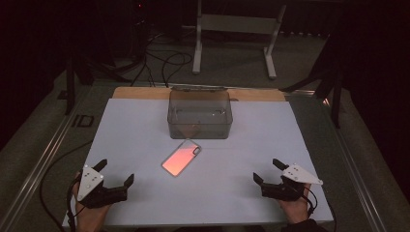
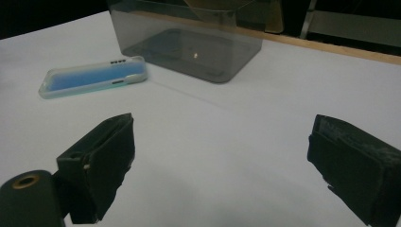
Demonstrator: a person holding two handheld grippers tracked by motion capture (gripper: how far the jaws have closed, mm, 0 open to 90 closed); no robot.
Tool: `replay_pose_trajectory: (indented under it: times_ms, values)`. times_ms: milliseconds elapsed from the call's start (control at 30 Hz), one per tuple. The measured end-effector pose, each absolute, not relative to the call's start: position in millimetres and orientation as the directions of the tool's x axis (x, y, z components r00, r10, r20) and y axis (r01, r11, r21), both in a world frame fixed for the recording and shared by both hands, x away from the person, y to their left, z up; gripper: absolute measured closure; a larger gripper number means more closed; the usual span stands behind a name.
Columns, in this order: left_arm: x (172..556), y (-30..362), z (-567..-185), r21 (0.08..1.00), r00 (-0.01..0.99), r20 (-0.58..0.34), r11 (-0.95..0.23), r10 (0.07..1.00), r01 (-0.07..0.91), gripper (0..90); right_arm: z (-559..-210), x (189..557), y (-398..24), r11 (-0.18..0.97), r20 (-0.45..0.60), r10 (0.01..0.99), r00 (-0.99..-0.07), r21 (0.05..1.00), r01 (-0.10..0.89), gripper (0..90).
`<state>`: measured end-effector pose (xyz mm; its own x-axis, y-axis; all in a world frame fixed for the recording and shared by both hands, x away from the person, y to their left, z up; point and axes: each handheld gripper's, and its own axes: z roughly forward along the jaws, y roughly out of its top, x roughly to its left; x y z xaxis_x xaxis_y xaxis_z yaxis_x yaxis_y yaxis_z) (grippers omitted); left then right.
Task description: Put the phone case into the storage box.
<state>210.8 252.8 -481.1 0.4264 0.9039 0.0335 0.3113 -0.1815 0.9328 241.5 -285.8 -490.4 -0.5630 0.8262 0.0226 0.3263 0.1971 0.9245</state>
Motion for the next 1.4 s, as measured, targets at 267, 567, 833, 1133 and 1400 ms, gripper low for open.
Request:
replay_pose_trajectory:
  times_ms: [267,567,833,1133,1400]
  values:
    - [211.8,252.8,-483.2,0.929,0.42,0.035,-0.184,0.907,0.32,0.2,-490.6,241.5,-284.9,0.202,0.021,0.825,-0.565,0.923,0.329,8.3]
    - [212.4,249.6,-485.0,0.925,0.411,0.068,-0.212,0.909,0.316,0.1,-492.3,242.1,-282.8,0.219,0.013,0.815,-0.579,0.918,0.33,8.3]
    - [214.9,243.8,-481.0,0.934,0.426,0.079,-0.215,0.902,0.284,0.1,-492.6,241.5,-282.3,0.223,0.01,0.813,-0.582,0.918,0.327,8.4]
    - [222.8,236.9,-475.4,0.929,0.447,0.069,-0.221,0.892,0.297,0.0,-493.1,242.0,-282.7,0.218,0.013,0.817,-0.577,0.919,0.328,8.4]
    - [232.0,233.0,-469.2,0.927,0.455,0.042,-0.204,0.89,0.314,0.0,-493.5,242.6,-283.1,0.218,0.013,0.815,-0.58,0.92,0.327,8.3]
